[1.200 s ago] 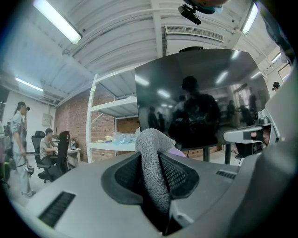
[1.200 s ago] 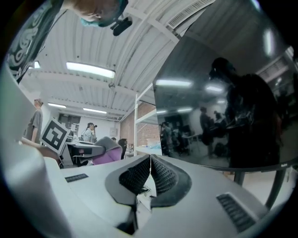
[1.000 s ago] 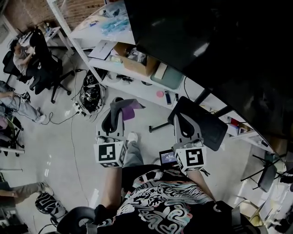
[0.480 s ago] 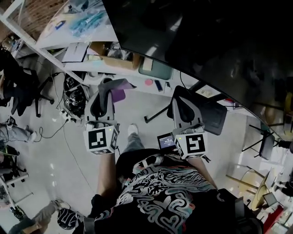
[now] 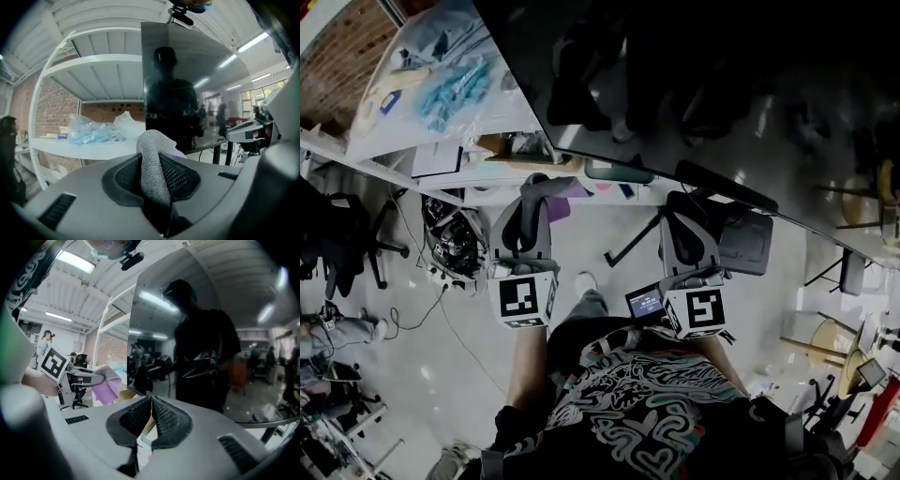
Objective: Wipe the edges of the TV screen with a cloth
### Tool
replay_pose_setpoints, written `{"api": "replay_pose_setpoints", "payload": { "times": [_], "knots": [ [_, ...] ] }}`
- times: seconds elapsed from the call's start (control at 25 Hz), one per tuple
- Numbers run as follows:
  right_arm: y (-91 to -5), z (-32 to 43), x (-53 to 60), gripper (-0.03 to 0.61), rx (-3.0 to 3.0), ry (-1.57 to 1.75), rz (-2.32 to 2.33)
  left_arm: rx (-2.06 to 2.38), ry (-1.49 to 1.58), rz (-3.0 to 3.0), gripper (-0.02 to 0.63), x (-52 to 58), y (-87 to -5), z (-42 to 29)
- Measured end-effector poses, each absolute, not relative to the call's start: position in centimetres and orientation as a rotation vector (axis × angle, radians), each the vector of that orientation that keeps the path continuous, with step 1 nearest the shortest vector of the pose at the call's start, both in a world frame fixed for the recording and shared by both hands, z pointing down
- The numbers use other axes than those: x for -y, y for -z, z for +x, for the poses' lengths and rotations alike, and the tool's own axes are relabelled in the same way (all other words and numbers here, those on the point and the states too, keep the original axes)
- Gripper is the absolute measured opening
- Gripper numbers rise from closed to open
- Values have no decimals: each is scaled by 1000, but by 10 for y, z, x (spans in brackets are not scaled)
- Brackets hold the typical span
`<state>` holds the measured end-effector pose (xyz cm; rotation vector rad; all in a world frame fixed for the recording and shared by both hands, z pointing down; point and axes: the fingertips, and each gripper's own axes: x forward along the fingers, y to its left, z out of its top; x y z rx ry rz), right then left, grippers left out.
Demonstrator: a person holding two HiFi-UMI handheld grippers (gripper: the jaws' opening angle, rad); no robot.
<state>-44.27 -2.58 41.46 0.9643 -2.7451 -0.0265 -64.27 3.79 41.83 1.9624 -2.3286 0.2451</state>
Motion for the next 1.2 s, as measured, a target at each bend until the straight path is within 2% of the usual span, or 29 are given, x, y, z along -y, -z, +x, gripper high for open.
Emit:
{"api": "replay_pose_setpoints", "payload": {
  "times": [0.4, 1.2],
  "knots": [
    [-403, -462, 34, 31, 2756, 9, 1101, 2218, -294, 2004, 98, 11, -445, -673],
    [-406, -474, 31, 31, 2740, 8, 1128, 2138, -331, 2122, 98, 49, -452, -666]
  ]
}}
